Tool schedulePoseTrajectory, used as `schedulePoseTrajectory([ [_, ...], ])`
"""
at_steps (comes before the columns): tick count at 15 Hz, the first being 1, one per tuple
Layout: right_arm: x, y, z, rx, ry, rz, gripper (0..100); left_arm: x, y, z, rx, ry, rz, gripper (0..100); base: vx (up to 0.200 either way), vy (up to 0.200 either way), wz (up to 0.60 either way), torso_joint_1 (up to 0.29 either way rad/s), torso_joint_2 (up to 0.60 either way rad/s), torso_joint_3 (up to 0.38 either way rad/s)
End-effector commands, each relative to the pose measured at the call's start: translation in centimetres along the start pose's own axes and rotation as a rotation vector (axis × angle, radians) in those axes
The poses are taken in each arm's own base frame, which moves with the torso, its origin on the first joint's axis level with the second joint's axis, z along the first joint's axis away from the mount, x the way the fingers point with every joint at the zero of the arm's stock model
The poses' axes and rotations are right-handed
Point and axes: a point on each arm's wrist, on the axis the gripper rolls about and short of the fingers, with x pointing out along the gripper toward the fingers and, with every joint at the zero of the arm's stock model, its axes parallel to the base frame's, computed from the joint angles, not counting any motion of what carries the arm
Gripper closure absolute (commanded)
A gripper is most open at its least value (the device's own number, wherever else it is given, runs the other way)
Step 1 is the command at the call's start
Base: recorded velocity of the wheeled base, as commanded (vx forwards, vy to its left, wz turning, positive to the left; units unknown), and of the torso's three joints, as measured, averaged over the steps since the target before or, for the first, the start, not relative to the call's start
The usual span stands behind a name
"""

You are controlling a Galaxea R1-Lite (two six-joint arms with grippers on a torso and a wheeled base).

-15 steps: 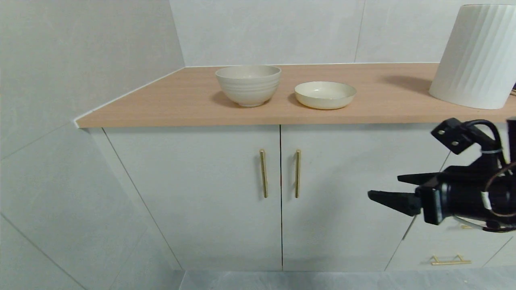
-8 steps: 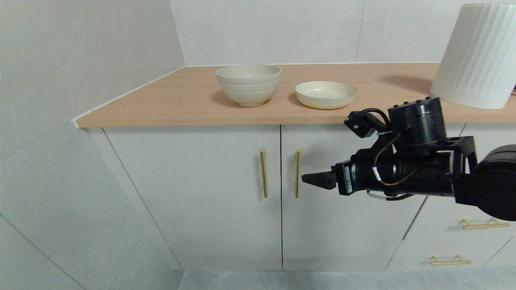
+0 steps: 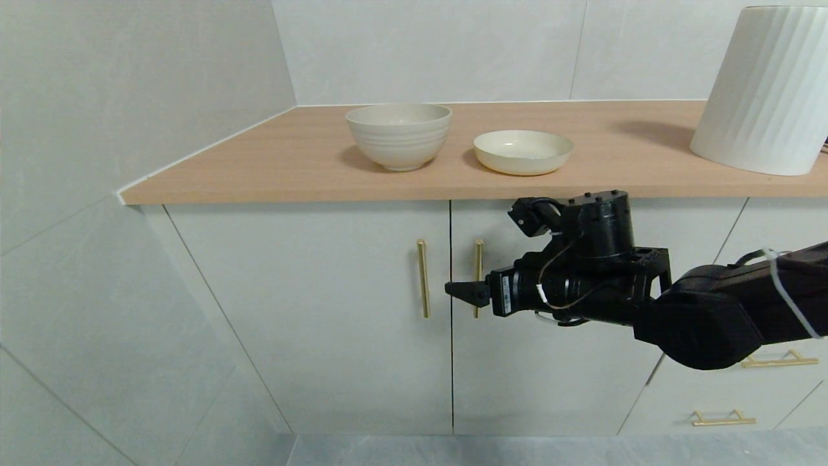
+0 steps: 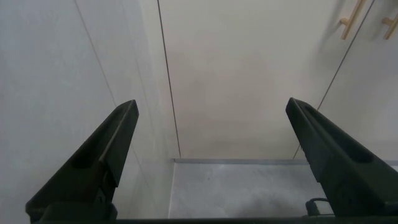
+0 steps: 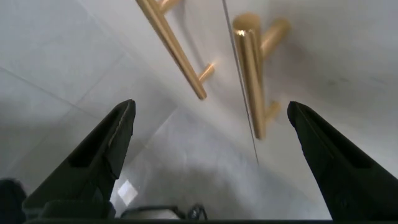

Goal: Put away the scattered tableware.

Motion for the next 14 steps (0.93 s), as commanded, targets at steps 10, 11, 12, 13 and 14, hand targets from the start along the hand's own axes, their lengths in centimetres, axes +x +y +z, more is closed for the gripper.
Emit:
schedulePoseTrajectory([
  [10, 2.1, 0.7, -1.7, 0.071, -0.034, 0.044, 0, 0.0, 0.0, 0.0, -0.001, 0.001, 0.001, 0, 0.000, 0.000, 0.00, 0.000, 0.00, 0.000],
  [11, 2.2, 1.1, -1.8, 0.072, -0.034, 0.053, 0, 0.0, 0.0, 0.0, 0.001, 0.001, 0.000, 0, 0.000, 0.000, 0.00, 0.000, 0.00, 0.000],
  [12, 2.2, 1.1, -1.8, 0.071, -0.038, 0.056, 0, 0.0, 0.0, 0.0, -0.001, 0.001, 0.000, 0, 0.000, 0.000, 0.00, 0.000, 0.00, 0.000],
  [13, 2.2, 1.1, -1.8, 0.072, -0.042, 0.058, 0, 0.0, 0.0, 0.0, 0.001, 0.001, 0.000, 0, 0.000, 0.000, 0.00, 0.000, 0.00, 0.000],
  [14, 2.1, 1.2, -1.9, 0.071, -0.043, 0.060, 0, 0.0, 0.0, 0.0, -0.001, 0.001, 0.001, 0, 0.000, 0.000, 0.00, 0.000, 0.00, 0.000],
])
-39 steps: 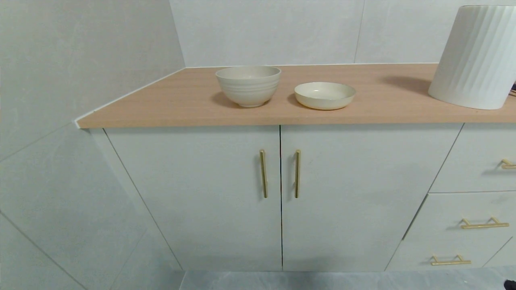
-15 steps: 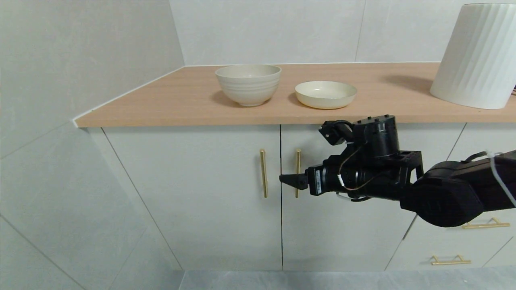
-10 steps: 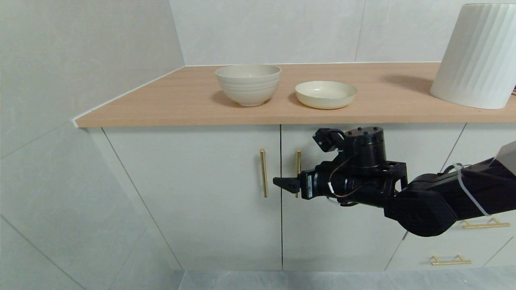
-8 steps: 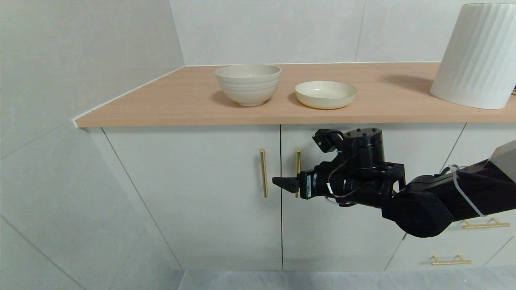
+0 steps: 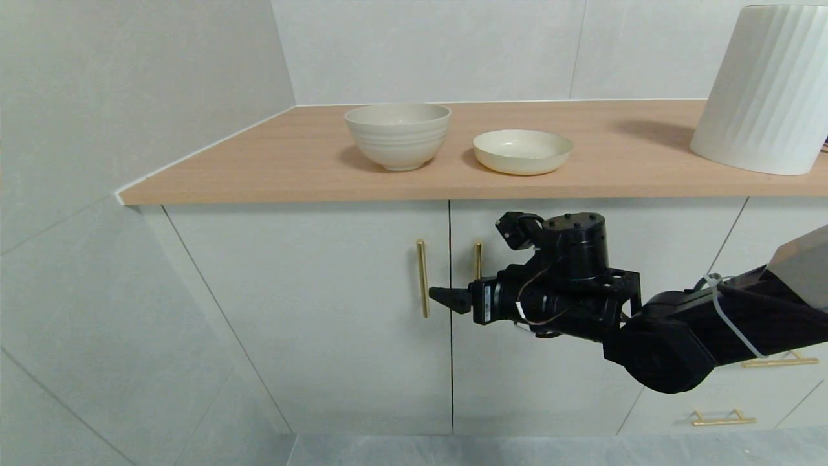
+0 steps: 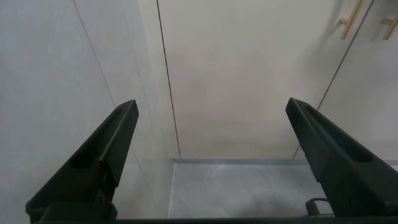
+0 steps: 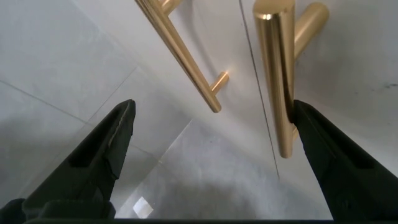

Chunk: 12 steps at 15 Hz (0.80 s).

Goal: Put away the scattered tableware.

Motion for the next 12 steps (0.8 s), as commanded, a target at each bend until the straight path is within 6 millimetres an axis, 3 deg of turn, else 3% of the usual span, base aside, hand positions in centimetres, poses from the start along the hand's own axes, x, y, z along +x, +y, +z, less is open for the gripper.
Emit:
schedulePoseTrajectory([
  [1, -0.2, 0.3, 0.1, -0.002, -0.003, 0.010, 0, 0.0, 0.0, 0.0, 0.000, 0.001, 0.000, 0, 0.000, 0.000, 0.00, 0.000, 0.00, 0.000],
  [7, -1.8, 2.1, 0.0, -0.013, 0.005, 0.050, 0, 0.0, 0.0, 0.0, 0.000, 0.001, 0.000, 0, 0.000, 0.000, 0.00, 0.000, 0.00, 0.000],
  [12, -4.6, 3.9, -2.7, -0.032, 0.032, 0.101, 0, 0.0, 0.0, 0.0, -0.001, 0.001, 0.000, 0, 0.000, 0.000, 0.00, 0.000, 0.00, 0.000],
])
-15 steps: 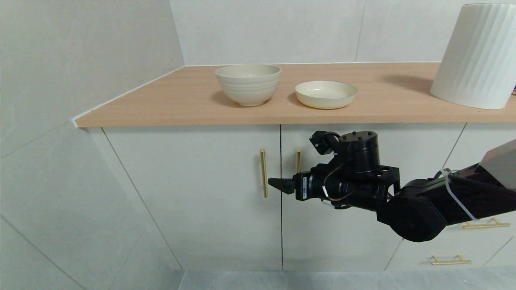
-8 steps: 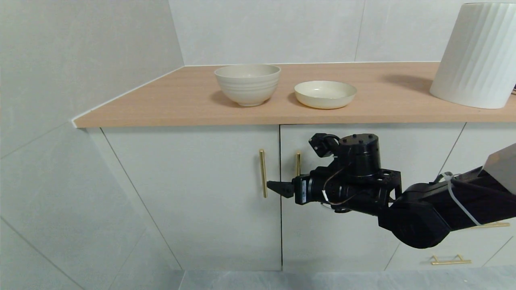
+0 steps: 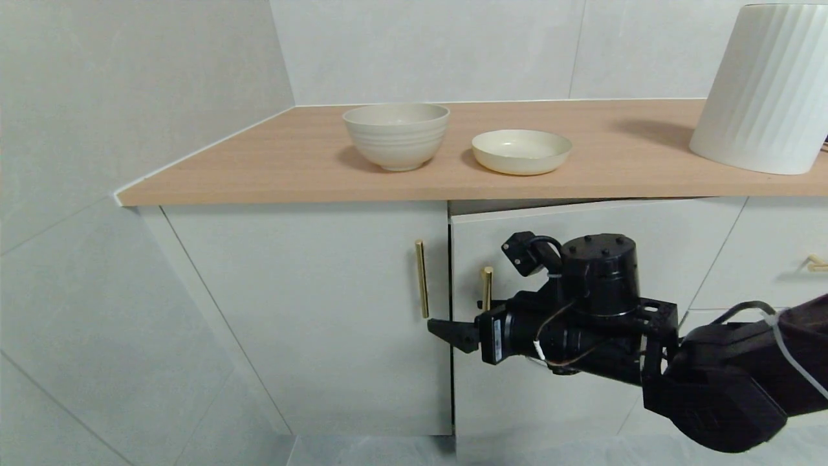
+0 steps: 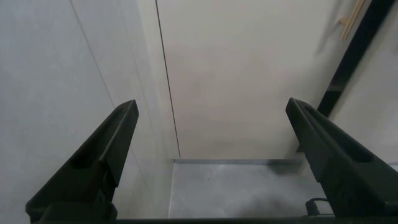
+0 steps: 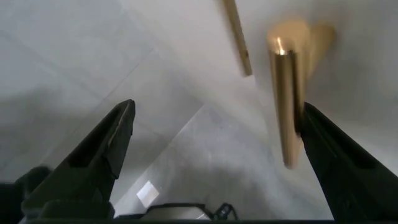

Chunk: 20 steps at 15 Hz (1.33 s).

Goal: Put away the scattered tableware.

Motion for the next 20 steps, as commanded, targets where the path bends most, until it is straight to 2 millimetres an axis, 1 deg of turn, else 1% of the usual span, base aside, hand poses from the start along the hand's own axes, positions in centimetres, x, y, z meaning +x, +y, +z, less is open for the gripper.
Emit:
schedulePoseTrajectory([
  [1, -1.6, 0.7, -0.8, -0.012, -0.019, 0.029, 0, 0.0, 0.0, 0.0, 0.001, 0.001, 0.000, 0, 0.000, 0.000, 0.00, 0.000, 0.00, 0.000],
  [4, -3.3, 0.8, -1.3, -0.015, -0.036, 0.037, 0, 0.0, 0.0, 0.0, -0.001, 0.001, 0.001, 0, 0.000, 0.000, 0.00, 0.000, 0.00, 0.000],
  [7, -4.1, 0.9, -1.8, -0.010, -0.023, 0.038, 0, 0.0, 0.0, 0.0, 0.001, 0.001, 0.001, 0, 0.000, 0.000, 0.00, 0.000, 0.00, 0.000],
  [9, -4.4, 0.8, -2.1, -0.008, -0.013, 0.033, 0, 0.0, 0.0, 0.0, 0.002, 0.001, 0.000, 0, 0.000, 0.000, 0.00, 0.000, 0.00, 0.000],
  [16, -4.4, 1.0, -2.2, -0.009, -0.008, 0.039, 0, 0.0, 0.0, 0.0, 0.021, -0.002, -0.005, 0, 0.000, 0.000, 0.00, 0.000, 0.00, 0.000],
  [17, -4.3, 0.9, -2.3, -0.007, -0.005, 0.038, 0, -0.1, -0.1, 0.6, 0.019, -0.027, -0.035, 0, 0.000, 0.000, 0.00, 0.000, 0.00, 0.000],
  [18, -4.3, 0.9, -2.3, -0.007, -0.003, 0.038, 0, -0.9, -0.3, 2.6, 0.013, -0.082, -0.128, 0, 0.000, 0.000, 0.00, 0.000, 0.00, 0.000],
  [19, -4.4, 1.0, -2.3, -0.007, -0.006, 0.039, 0, -1.2, -0.4, 4.1, -0.010, -0.057, -0.229, 0, 0.000, 0.000, 0.00, 0.000, 0.00, 0.000],
  [20, -4.4, 1.0, -2.2, -0.008, -0.007, 0.041, 0, -1.1, -0.5, 5.3, -0.029, 0.032, -0.300, 0, 0.000, 0.000, 0.00, 0.000, 0.00, 0.000],
])
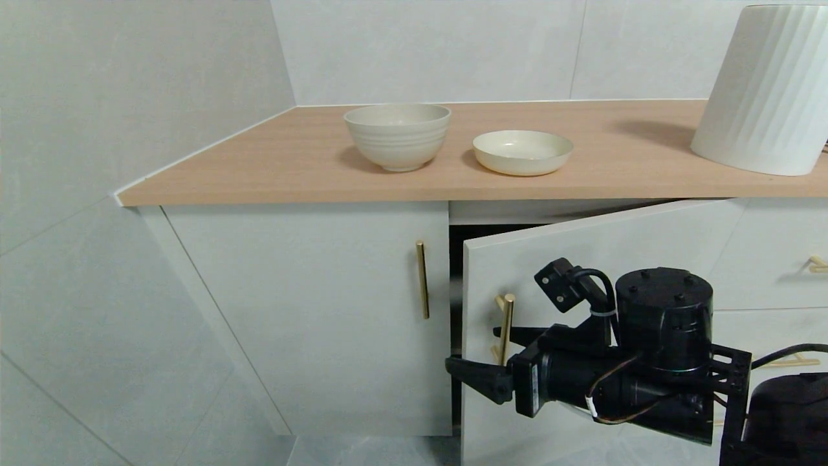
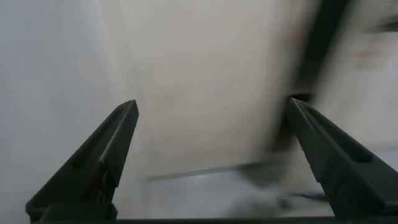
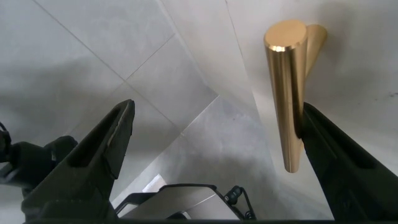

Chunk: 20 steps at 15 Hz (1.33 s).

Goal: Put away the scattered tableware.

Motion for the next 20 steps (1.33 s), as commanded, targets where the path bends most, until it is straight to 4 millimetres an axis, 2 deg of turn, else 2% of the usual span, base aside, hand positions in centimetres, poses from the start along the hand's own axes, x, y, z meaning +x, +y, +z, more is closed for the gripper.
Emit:
schedulePoseTrajectory([
  [1, 0.0, 0.0, 0.0, 0.001, -0.002, 0.001, 0, 0.1, -0.2, 3.5, -0.049, 0.101, -0.135, 0, 0.000, 0.000, 0.00, 0.000, 0.00, 0.000],
  [2, 0.0, 0.0, 0.0, 0.005, 0.001, 0.000, 0, 1.5, 0.0, 5.7, -0.100, 0.196, -0.268, 0, 0.000, 0.000, 0.00, 0.000, 0.00, 0.000],
  [3, 0.0, 0.0, 0.0, 0.005, 0.000, 0.001, 0, 2.1, 0.0, 6.4, -0.113, 0.219, -0.311, 0, 0.000, 0.000, 0.00, 0.000, 0.00, 0.000],
  [4, 0.0, 0.0, 0.0, 0.005, 0.001, 0.000, 0, 4.7, 0.1, 8.4, -0.140, 0.289, -0.424, 0, 0.000, 0.000, 0.00, 0.000, 0.00, 0.000],
  [6, 0.0, 0.0, 0.0, 0.008, 0.001, 0.000, 0, 9.7, 0.0, 9.7, -0.141, 0.338, -0.520, 0, 0.000, 0.000, 0.00, 0.000, 0.00, 0.000],
  [7, 0.1, 0.0, -0.1, 0.018, 0.004, -0.001, 0, 12.4, -0.2, 9.9, -0.142, 0.344, -0.551, 0, 0.000, 0.000, 0.00, 0.000, 0.00, 0.000],
  [8, 0.1, 0.0, -0.1, 0.022, 0.005, 0.001, 0, 14.2, -0.3, 9.7, -0.142, 0.345, -0.566, 0, 0.000, 0.000, 0.00, 0.000, 0.00, 0.000],
  [9, 0.2, -0.1, -0.2, 0.027, 0.010, -0.001, 0, 17.3, -1.0, 9.0, -0.144, 0.367, -0.606, 0, 0.000, 0.000, 0.00, 0.000, 0.00, 0.000],
  [10, 0.3, -0.2, -0.3, 0.028, 0.014, -0.004, 0, 18.5, -1.4, 8.6, -0.147, 0.380, -0.627, 0, 0.000, 0.000, 0.00, 0.000, 0.00, 0.000],
  [11, 0.5, -0.3, -0.5, 0.029, 0.021, -0.006, 0, 21.2, -2.6, 7.2, -0.155, 0.421, -0.676, 0, 0.000, 0.000, 0.00, 0.000, 0.00, 0.000],
  [12, 0.6, -0.3, -0.6, 0.030, 0.026, -0.007, 0, 23.1, -3.6, 5.8, -0.158, 0.443, -0.705, 0, 0.000, 0.000, 0.00, 0.000, 0.00, 0.000],
  [17, 0.5, -0.3, -0.5, 0.029, 0.019, -0.008, 0, 27.1, -6.2, 0.5, -0.196, 0.515, -0.750, 0, 0.000, 0.000, 0.00, 0.000, 0.00, 0.000],
  [20, 0.6, -0.4, -0.6, 0.031, 0.026, -0.012, 0, 27.3, -6.2, 0.5, -0.220, 0.452, -0.725, 0, 0.000, 0.000, 0.00, 0.000, 0.00, 0.000],
])
